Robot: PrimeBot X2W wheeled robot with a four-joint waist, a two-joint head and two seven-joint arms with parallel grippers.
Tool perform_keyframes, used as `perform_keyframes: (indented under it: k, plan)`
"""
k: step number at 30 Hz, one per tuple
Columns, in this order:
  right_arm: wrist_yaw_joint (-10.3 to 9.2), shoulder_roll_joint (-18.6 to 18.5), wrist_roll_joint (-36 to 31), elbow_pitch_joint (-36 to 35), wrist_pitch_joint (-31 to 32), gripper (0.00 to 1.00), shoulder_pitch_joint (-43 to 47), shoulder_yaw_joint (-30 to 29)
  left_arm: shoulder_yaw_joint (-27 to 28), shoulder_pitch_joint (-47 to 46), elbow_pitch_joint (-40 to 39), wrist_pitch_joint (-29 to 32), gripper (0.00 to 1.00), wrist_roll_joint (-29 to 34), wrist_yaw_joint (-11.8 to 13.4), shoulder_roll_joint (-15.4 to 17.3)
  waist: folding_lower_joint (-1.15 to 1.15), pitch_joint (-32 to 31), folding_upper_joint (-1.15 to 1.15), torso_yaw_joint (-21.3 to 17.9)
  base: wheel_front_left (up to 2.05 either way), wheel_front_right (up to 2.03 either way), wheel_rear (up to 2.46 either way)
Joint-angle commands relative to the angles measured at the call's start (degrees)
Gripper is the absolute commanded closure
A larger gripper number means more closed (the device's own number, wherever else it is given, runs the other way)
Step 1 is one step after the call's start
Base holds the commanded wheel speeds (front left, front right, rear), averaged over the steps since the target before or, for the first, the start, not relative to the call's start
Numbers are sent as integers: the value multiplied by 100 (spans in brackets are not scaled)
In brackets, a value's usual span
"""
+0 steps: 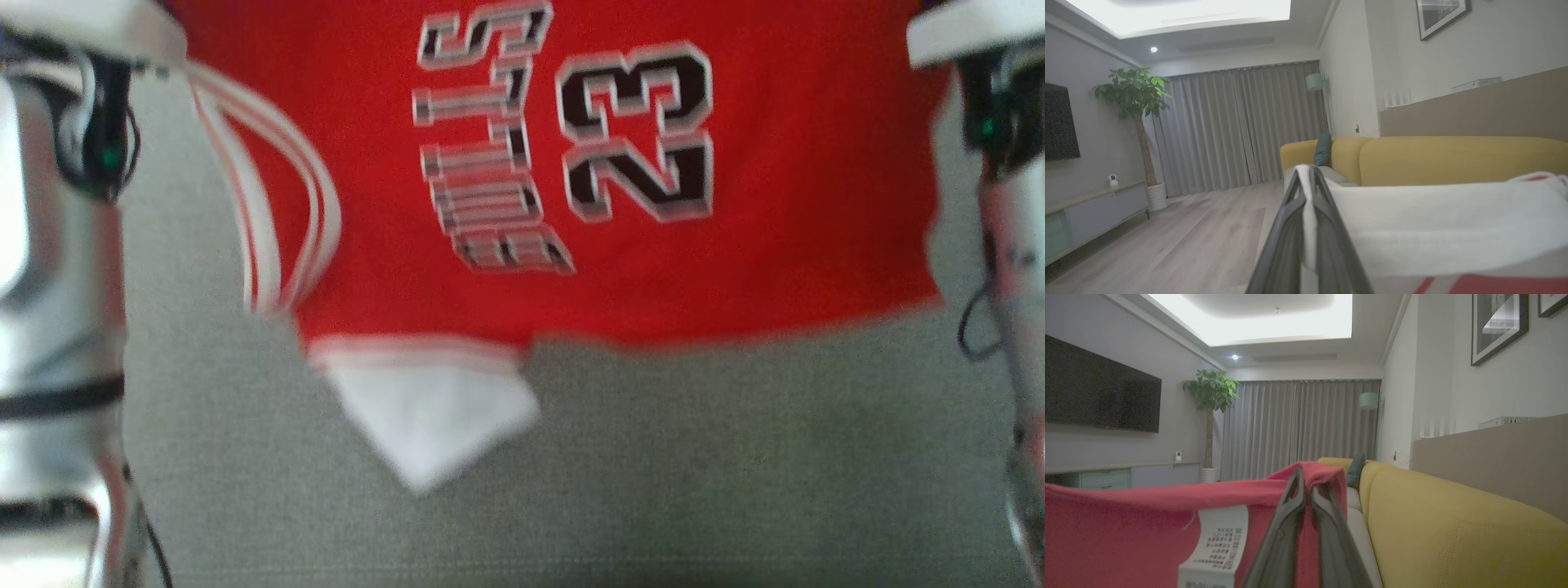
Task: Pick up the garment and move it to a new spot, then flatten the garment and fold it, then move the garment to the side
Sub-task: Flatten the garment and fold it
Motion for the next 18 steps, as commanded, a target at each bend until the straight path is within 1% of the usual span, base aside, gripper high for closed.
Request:
perform_keyframes:
  k: [1, 3, 5, 9, 10, 12, 14, 18]
  plan:
    - [37, 44, -107, 25, -87, 100, -541, 43, 114, -625, 25, -99, 100, 67, 76, 233, 0, 468, 0, 31, 0, 0, 0]
    - [37, 127, -244, 468, -255, 100, -1038, -122, 128, -1117, 422, -413, 100, 176, 274, 188, 0, 684, 0, 5, 0, 0, 0]
    - [37, 173, -462, 819, -420, 100, -1515, -437, 139, -1577, 694, -686, 100, 241, 437, 107, 0, 838, 0, 0, 0, 0, 0]
    - [37, 245, -906, 1223, -528, 100, -2015, -982, 173, -2031, 1007, -887, 100, 230, 543, -38, 0, 929, 0, 25, 0, 0, 0]
    - [37, 245, -906, 1223, -528, 100, -2015, -982, 173, -2031, 1007, -887, 100, 230, 543, -38, 0, 929, 0, 25, 0, 0, 0]
    - [37, 293, -1036, 1299, -534, 100, -1951, -1161, 167, -1892, 1134, -900, 100, 208, 508, -88, 0, 904, 0, 34, 0, 0, 0]
    - [37, 347, -1103, 1435, -535, 100, -1682, -1201, 243, -1534, 1232, -902, 100, 105, 489, -170, 0, 861, 0, 45, 0, 0, 0]
    - [37, 468, -1093, 1803, -536, 100, -866, -1255, 358, -358, 1446, -904, 100, -68, 433, -413, 0, 683, 0, 40, 0, 0, 0]
